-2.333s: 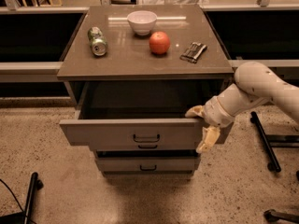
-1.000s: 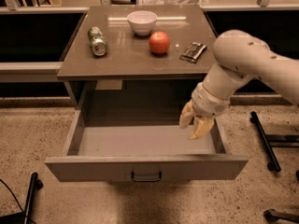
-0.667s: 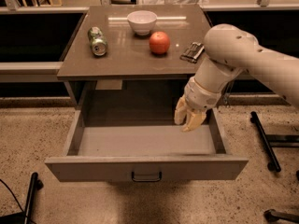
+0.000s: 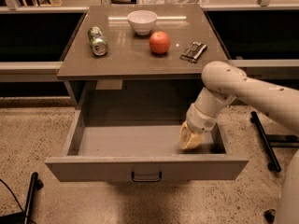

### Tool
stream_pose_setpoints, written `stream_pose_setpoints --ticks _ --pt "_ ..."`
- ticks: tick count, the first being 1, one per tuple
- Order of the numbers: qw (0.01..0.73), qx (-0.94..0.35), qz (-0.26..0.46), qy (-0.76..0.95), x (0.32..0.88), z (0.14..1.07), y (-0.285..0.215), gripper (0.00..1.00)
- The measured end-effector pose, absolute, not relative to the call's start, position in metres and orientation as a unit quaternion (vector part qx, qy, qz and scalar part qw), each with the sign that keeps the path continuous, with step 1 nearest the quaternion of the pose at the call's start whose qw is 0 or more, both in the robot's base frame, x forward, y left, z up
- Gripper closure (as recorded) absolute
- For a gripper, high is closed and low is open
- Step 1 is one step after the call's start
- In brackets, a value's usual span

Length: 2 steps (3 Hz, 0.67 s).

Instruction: Open top drawer

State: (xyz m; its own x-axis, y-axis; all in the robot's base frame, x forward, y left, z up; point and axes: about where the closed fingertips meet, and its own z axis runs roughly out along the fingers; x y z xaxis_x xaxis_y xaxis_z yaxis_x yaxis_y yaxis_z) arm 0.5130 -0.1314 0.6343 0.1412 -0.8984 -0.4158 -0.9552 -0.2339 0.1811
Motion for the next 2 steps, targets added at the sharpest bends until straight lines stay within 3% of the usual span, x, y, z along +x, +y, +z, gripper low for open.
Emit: stream_pose_setpoints --ticks 2 --pt "0.0 -0.747 0.294 0.596 0.448 0.6 -0.12 1.0"
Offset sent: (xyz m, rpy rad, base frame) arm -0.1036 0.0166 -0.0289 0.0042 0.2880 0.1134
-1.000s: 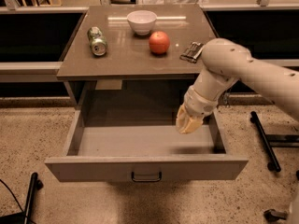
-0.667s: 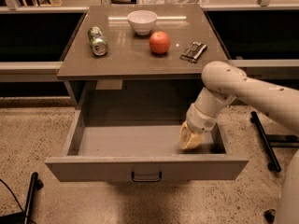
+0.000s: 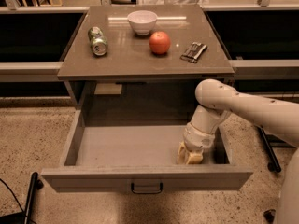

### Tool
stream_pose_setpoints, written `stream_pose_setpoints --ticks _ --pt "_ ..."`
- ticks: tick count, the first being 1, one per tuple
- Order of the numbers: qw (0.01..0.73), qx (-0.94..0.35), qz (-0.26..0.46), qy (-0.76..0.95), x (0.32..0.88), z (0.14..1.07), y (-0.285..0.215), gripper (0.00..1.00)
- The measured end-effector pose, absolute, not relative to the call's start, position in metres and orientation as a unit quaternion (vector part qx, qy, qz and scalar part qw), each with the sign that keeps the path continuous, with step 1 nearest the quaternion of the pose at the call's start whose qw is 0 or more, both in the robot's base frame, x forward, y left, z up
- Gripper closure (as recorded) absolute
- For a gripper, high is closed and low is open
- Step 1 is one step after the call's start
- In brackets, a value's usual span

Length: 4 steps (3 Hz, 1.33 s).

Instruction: Open top drawer

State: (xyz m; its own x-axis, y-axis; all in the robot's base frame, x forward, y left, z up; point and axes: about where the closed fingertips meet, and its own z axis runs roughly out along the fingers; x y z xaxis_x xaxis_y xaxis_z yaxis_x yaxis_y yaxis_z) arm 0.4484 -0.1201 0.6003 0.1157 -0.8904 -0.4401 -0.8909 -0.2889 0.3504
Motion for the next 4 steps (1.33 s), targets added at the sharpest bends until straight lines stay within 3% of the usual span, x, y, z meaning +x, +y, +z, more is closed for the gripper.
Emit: stream_pose_setpoints --ticks 1,4 --pt "-0.011 -0.751 0.305 0.585 0.43 0.617 -0.12 1.0" --pt "0.099 -0.766 0.255 0.582 0.457 0.709 -0.12 1.0"
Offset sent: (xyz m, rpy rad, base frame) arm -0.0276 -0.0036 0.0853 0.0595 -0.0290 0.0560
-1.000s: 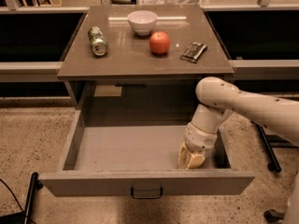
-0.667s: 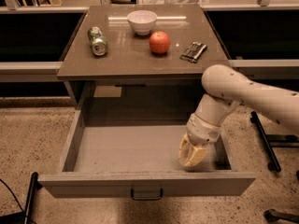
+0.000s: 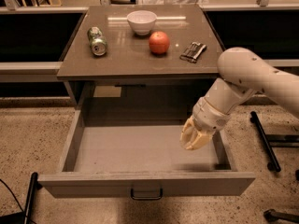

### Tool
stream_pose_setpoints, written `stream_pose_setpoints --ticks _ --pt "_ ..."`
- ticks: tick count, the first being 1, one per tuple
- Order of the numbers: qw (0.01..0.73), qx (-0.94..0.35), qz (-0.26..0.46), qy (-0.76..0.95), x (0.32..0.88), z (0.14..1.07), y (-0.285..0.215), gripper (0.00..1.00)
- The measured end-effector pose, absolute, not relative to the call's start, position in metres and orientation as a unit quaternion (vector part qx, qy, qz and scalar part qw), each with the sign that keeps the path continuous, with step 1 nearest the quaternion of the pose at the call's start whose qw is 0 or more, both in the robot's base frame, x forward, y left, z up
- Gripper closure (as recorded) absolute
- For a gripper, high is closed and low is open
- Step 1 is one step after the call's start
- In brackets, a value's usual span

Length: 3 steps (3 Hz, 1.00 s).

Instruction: Open top drawer

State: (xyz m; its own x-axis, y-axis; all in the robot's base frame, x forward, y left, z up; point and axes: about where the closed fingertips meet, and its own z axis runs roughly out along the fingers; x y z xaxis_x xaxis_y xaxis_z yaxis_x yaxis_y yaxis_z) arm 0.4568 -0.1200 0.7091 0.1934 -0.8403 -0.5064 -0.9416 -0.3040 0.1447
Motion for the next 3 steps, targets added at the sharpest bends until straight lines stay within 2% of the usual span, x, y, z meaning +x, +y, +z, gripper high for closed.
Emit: stream_pose_setpoints --ticks 1,3 --pt "0.11 -0.764 0.249 0.585 0.4618 0.7113 -0.1195 0.86" --pt "0.11 -0.764 0.249 0.585 0.4618 0.7112 -0.1195 0.39"
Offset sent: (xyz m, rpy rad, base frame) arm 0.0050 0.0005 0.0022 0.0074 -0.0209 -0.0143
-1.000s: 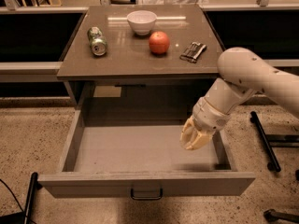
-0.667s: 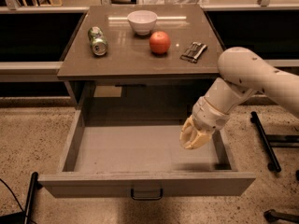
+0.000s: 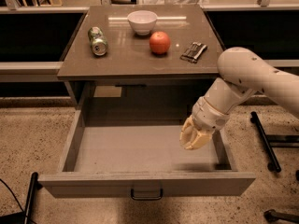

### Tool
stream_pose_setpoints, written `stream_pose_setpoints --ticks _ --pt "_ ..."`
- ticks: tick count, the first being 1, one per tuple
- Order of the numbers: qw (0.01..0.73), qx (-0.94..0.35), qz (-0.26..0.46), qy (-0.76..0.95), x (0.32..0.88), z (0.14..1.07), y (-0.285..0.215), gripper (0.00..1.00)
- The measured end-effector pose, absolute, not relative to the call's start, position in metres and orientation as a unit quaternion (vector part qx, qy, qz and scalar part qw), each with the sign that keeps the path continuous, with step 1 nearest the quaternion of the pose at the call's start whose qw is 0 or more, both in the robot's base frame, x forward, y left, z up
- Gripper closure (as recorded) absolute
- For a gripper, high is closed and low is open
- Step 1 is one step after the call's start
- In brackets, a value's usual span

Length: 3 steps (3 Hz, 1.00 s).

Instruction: Open top drawer

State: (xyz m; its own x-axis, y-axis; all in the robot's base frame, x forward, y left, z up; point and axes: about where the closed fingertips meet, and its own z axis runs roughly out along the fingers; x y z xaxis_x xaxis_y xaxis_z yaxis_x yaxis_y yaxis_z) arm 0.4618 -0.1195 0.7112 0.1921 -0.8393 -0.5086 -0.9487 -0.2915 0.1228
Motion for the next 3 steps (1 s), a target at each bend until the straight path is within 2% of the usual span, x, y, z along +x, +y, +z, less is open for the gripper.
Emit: stream_pose_setpoints --ticks 1,2,3 --pt "0.11 -0.764 0.249 0.585 0.4618 0.7112 -0.1195 0.15" --pt "0.11 -0.764 0.249 0.585 0.4618 0.7112 -0.1194 0.0" --pt "0.11 -0.764 0.249 0.585 0.4618 0.7112 -0.1194 0.0"
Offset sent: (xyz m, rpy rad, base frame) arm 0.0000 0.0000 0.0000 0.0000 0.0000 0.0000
